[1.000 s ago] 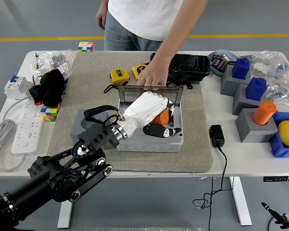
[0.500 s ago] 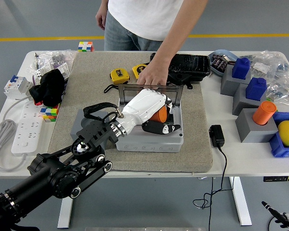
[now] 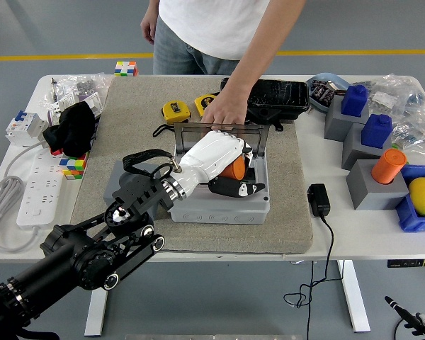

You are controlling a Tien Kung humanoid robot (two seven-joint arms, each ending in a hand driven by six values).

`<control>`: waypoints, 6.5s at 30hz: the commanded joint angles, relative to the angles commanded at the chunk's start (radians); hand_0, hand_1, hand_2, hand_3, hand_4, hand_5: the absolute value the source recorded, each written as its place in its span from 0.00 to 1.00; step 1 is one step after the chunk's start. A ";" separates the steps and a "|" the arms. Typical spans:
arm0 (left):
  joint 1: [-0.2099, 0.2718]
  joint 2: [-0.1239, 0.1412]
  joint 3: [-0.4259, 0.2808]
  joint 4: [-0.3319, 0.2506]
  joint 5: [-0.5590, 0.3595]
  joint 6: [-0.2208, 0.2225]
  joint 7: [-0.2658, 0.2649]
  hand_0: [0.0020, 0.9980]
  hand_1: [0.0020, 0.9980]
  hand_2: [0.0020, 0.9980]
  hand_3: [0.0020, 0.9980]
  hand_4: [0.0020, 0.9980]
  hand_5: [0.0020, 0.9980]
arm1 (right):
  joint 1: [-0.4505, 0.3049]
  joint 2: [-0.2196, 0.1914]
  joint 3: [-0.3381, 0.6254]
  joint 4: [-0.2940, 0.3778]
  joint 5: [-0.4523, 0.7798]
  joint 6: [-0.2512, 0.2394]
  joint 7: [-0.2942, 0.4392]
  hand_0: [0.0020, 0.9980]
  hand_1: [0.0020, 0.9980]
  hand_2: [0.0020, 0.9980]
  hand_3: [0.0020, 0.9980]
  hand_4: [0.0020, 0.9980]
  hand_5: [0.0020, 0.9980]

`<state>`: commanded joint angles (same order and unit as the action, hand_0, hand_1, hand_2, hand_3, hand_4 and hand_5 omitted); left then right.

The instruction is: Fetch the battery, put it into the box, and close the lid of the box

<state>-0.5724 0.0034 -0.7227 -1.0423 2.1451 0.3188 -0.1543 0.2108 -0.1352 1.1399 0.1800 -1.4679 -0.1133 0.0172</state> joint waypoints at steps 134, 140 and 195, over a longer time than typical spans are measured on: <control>0.067 0.073 -0.260 -0.231 -0.094 -0.230 0.176 1.00 0.98 0.90 0.93 1.00 1.00 | -0.012 0.007 -0.002 0.000 0.018 0.002 -0.005 0.88 0.83 0.80 0.84 1.00 1.00; 0.071 0.090 -0.263 -0.276 -0.012 -0.269 0.209 1.00 0.80 0.74 0.81 1.00 1.00 | -0.012 0.005 -0.009 0.000 0.024 0.001 -0.004 0.88 0.83 0.80 0.84 1.00 1.00; 0.070 0.484 0.075 -0.631 -0.097 -0.447 0.307 1.00 0.80 0.74 0.79 1.00 1.00 | -0.002 -0.018 0.008 0.000 0.022 -0.003 -0.006 0.88 0.82 0.80 0.84 1.00 1.00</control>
<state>-0.5021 0.4872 -0.6474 -1.6736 2.0481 -0.1281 0.1525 0.2084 -0.1535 1.1477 0.1800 -1.4455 -0.1166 0.0112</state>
